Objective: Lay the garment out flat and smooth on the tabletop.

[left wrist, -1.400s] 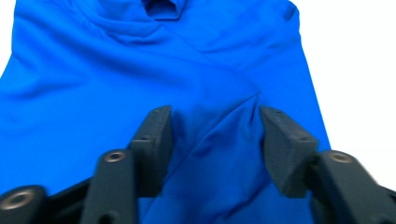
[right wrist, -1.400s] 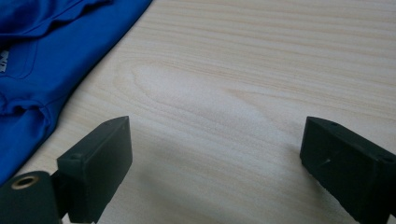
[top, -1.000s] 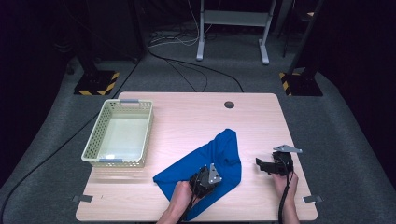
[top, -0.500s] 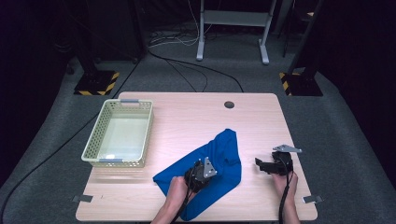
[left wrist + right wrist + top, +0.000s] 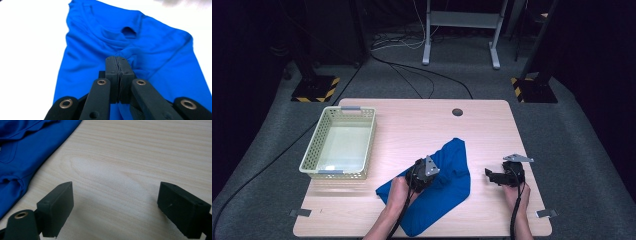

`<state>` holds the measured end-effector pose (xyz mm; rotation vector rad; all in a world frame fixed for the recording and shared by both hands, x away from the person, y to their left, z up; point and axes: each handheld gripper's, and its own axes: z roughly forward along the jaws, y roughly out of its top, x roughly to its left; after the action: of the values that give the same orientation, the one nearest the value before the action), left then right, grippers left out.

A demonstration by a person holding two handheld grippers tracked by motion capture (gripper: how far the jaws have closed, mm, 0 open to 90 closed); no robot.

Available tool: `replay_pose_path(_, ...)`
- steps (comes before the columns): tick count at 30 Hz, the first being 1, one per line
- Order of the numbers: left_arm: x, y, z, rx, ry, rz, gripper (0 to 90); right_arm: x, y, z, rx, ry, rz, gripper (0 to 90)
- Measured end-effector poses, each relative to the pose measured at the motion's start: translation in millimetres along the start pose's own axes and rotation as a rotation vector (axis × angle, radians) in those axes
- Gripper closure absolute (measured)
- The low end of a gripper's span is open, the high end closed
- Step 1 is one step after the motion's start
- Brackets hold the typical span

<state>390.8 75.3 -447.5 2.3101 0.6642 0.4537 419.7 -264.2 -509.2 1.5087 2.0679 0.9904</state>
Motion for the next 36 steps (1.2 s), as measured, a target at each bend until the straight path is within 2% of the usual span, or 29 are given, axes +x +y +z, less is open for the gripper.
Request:
replay_pose_path(6,18.2,1.5,-1.4,-0.005,0.015,-0.031,88.9,0.8,0.2,0.4,0.003,-0.018,-0.001,13.0)
replay_pose_path(13,34.8,4.0,-2.7,0.002,0.058,-0.038,88.9,1.1,0.2,0.7,0.003,-0.024,-0.006,13.1)
replay_pose_path(22,61.0,8.5,-1.2,-0.005,0.097,-0.087,88.9,1.4,0.3,0.8,0.004,-0.033,-0.005,13.3)
replay_pose_path(29,77.3,14.7,5.7,0.014,0.152,-0.084,89.0,1.6,0.3,0.9,0.005,-0.033,-0.005,13.4)
replay_pose_path(32,86.2,14.1,10.5,0.042,0.16,-0.093,89.0,1.5,0.3,0.8,0.005,-0.032,-0.005,13.4)
replay_pose_path(36,99.4,15.4,13.9,0.042,0.184,-0.119,88.9,2.1,0.4,1.0,0.007,-0.035,-0.009,13.5)
